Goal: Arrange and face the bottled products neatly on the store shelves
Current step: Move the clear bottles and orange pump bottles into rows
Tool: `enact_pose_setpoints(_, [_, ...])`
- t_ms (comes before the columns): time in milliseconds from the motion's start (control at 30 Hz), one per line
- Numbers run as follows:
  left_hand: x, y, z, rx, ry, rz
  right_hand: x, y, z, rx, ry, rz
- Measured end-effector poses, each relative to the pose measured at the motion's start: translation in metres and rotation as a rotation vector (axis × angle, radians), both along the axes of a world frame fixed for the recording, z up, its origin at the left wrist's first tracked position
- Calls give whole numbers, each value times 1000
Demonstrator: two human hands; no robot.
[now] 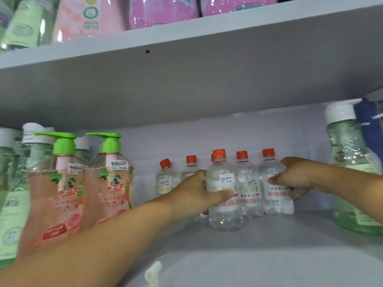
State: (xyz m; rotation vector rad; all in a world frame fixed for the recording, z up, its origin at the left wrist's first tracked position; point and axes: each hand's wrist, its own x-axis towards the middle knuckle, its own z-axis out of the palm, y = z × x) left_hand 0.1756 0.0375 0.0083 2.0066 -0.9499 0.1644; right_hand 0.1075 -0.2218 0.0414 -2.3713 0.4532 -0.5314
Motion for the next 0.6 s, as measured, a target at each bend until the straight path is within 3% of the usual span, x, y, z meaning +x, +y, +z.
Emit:
enact_pose_setpoints(100, [6,0,-2,-35,31,21,-7,10,3,-4,43,-23])
enact_pose_setpoints(167, [8,-2,-2,-78,77,23,-14,22,10,-170,92,-83])
enact_pose_setpoints(267, [0,-9,-4,-151,139,-13,-27,34,27,-362,-157,-105])
enact_pose_setpoints(333, [-10,-15,-4,-158,134,-64,-35,37,38,-174,-374,62])
enact_pose_setpoints(367, [-16,-17,-4,-126,112,-85,-43,43,41,-42,-379,174])
enact_pose_setpoints(400, [-20,-19,-5,-89,89,-107,-48,47,40,24,-314,252])
enact_pose_setpoints(467, [-24,-25,-7,-52,33,-128,-57,54,35,-46,-123,316])
enact_pose_setpoints(600, [-31,-26,-7,33,-105,-113,-67,56,34,-179,47,257])
